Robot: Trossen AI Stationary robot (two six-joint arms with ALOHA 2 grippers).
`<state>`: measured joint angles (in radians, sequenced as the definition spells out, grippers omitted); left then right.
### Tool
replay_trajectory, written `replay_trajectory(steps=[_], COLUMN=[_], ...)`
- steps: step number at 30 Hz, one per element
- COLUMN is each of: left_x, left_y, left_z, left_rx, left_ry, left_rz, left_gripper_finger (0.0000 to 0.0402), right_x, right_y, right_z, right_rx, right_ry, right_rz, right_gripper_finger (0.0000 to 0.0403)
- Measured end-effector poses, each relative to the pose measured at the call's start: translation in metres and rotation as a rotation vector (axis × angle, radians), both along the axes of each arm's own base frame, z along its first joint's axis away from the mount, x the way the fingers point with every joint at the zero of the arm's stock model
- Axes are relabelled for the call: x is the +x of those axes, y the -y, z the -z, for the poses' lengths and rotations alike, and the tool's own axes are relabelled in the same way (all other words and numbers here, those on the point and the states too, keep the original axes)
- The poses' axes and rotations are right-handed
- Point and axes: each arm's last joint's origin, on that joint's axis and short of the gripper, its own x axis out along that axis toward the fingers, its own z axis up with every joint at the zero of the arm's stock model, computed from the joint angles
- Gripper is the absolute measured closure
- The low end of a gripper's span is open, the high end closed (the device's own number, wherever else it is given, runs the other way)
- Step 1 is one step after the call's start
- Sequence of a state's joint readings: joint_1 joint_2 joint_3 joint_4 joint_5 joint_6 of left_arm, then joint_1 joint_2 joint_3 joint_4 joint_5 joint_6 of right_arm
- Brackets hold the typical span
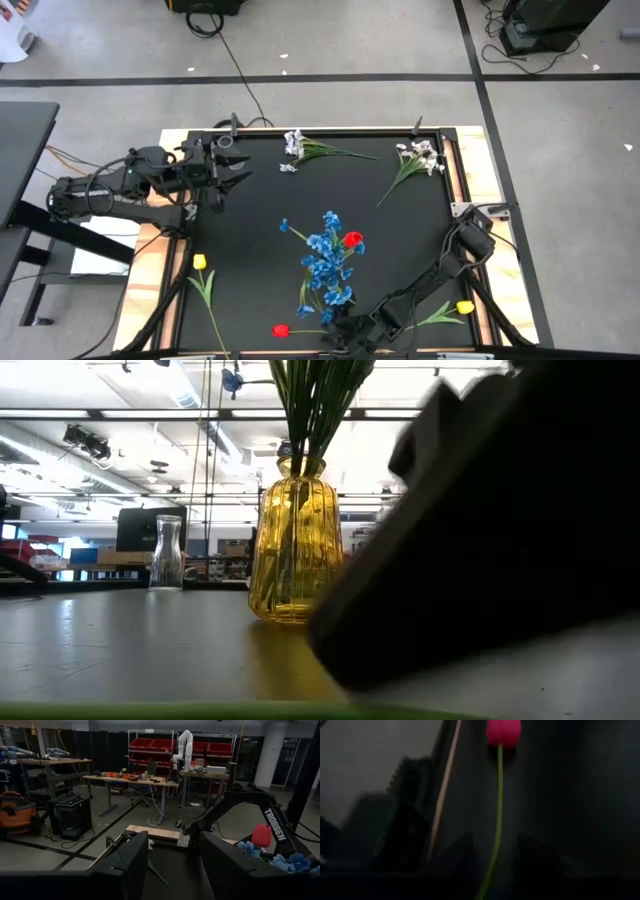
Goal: Sort flowers into vase by color
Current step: Put the red flower into the yellow vase
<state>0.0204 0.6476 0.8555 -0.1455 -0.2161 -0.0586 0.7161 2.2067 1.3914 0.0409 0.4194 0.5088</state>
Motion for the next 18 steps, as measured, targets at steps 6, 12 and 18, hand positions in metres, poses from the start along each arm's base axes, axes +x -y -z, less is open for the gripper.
replay_trajectory(steps=[6, 12, 18], left_x=[0.000, 0.000, 0.000], left_y=[0.000, 0.000, 0.000], left_z=[0.000, 0.000, 0.000], left_rx=[0.000, 0.000, 0.000], left_ry=[0.000, 0.000, 0.000], left_rz=[0.000, 0.000, 0.000], left_gripper_finger=[0.0218, 0.0218, 0.0218], right_x=[0.002, 0.003, 0.000], right_y=[0.010, 0.014, 0.018], right_z=[0.005, 0.006, -0.005], right_rx=[0.066, 0.040, 0.032], right_ry=[-0.132, -0.151, -0.155], right_rz=[-0.015, -0.024, 0.001], right_gripper_finger=[0.0283, 0.0339, 0.0392])
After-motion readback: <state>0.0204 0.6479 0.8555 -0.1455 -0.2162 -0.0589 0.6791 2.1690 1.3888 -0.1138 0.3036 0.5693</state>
